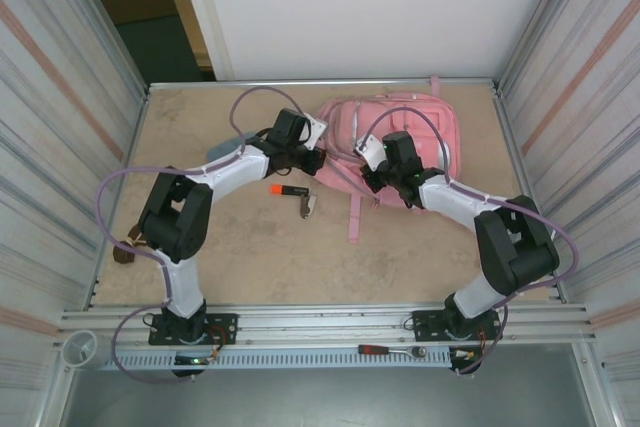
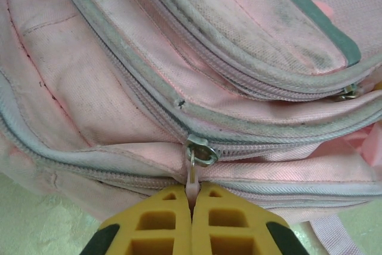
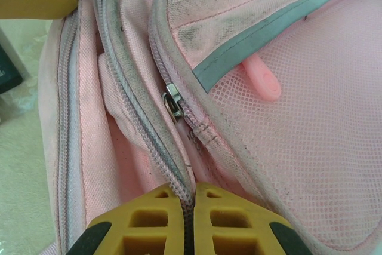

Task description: Pack the student bag

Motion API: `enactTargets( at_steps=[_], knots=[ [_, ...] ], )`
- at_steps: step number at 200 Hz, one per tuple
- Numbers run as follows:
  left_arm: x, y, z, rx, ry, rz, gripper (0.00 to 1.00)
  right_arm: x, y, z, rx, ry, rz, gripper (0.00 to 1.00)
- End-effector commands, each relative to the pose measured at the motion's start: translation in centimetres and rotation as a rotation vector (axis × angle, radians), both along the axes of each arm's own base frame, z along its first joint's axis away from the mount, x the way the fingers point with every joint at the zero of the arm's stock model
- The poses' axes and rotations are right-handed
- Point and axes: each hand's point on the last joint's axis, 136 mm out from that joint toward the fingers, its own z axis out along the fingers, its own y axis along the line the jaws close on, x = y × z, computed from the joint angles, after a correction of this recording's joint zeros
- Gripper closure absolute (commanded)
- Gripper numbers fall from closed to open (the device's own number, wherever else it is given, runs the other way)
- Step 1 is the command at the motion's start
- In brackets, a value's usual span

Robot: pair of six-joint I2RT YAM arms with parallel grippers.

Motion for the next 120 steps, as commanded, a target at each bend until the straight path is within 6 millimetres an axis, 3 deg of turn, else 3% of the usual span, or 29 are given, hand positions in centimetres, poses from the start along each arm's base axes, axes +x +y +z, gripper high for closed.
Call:
enactTargets(
  at_steps=[1, 27, 63, 120],
  knots=[
    [1.3, 2.8, 3.5, -0.034, -0.037, 0.074, 1.0, 1.0, -5.1, 0.5, -0.107, -0.014, -0.171, 0.98],
    [-1.2, -0.6, 5.1, -0.183, -0.004, -0.054, 1.0, 0.9, -4.5, 1.5, -0.087, 0.0, -0.171, 0.85],
    [-4.3, -4.3, 7.3, -0.308, 0.019, -0.194, 1.0, -1.4, -0.9, 3.3, 0.037, 0.016, -0.034, 0.63],
    [-6.0, -6.3, 7.9, -0.335, 0.03, -0.257, 1.0, -2.0, 3.8, 3.7, 0.114, 0.039, 0.11, 0.57]
  ],
)
